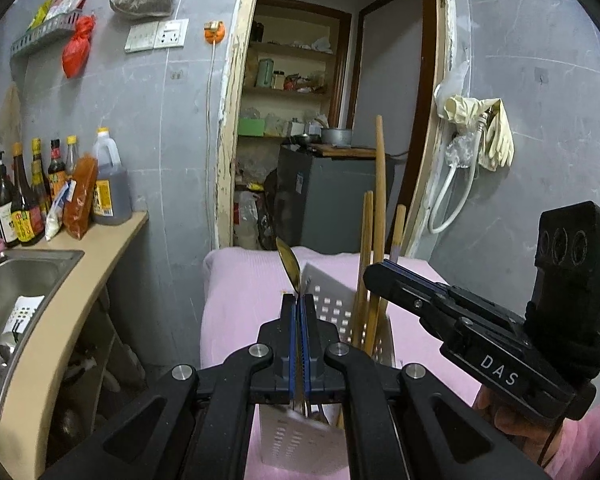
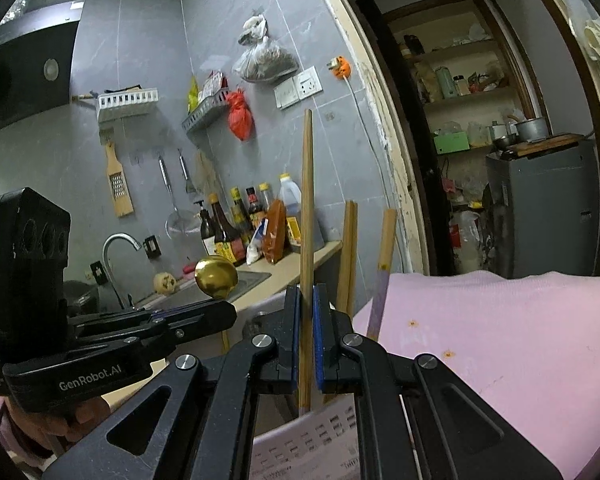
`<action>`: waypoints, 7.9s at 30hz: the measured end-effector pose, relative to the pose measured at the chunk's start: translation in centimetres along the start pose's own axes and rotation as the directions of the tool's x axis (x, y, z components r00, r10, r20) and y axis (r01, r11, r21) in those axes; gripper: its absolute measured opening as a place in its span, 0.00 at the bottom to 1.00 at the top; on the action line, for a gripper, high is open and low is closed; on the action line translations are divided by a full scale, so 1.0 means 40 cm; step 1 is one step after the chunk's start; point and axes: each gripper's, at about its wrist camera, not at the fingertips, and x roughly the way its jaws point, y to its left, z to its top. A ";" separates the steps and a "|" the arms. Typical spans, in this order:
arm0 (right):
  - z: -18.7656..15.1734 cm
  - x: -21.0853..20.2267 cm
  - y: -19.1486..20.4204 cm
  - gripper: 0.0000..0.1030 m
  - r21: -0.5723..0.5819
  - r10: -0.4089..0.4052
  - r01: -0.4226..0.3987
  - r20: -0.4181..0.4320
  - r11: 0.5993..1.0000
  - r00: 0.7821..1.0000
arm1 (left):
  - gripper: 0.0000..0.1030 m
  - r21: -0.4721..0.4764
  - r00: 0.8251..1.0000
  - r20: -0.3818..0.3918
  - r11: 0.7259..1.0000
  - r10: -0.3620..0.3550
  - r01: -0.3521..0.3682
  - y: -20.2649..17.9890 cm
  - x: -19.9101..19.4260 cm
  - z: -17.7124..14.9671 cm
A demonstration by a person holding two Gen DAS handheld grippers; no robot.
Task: Organize utensils
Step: 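Lower gold spoon and chopstick into the white holder and open both tools, then move both open tools back over the two silver spoons on the cloth, then grip a silver spoon with the left tool while the right tool grips the other spoon, then lift both silver spoons and carry them above the white holder, then lower both spoons into the white holder and open both tools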
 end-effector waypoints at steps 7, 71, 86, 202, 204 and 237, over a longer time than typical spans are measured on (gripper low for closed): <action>0.009 -0.025 -0.013 0.07 0.008 -0.008 0.009 -0.052 1.000 0.999 | 0.04 -0.043 1.000 -0.018 0.999 -0.022 0.022 0.011 -0.013 -0.008; -0.299 -0.344 -0.246 0.53 -0.245 -0.199 0.039 -0.678 0.969 0.708 | 0.56 0.188 0.860 -0.490 0.947 -0.140 0.261 -0.385 0.044 -0.420; -0.301 -0.381 -0.202 0.06 -0.151 -0.269 0.242 -0.760 0.958 0.591 | 0.08 0.232 0.818 -0.575 0.954 -0.026 0.193 -0.441 0.013 -0.414; 0.115 -0.094 0.197 0.02 -0.329 -0.343 0.329 0.017 0.885 0.939 | 0.02 0.136 0.921 0.231 0.927 0.313 -0.349 -0.081 -0.064 0.054; 0.105 -0.091 0.196 0.02 -0.330 -0.332 0.313 -0.002 0.891 0.943 | 0.02 0.125 0.929 0.207 0.934 0.306 -0.335 -0.075 -0.061 0.046; 0.008 -0.090 0.109 0.19 -0.140 -0.290 0.269 -0.171 0.953 0.941 | 0.14 -0.093 0.999 -0.036 0.995 0.023 -0.026 0.037 -0.053 -0.006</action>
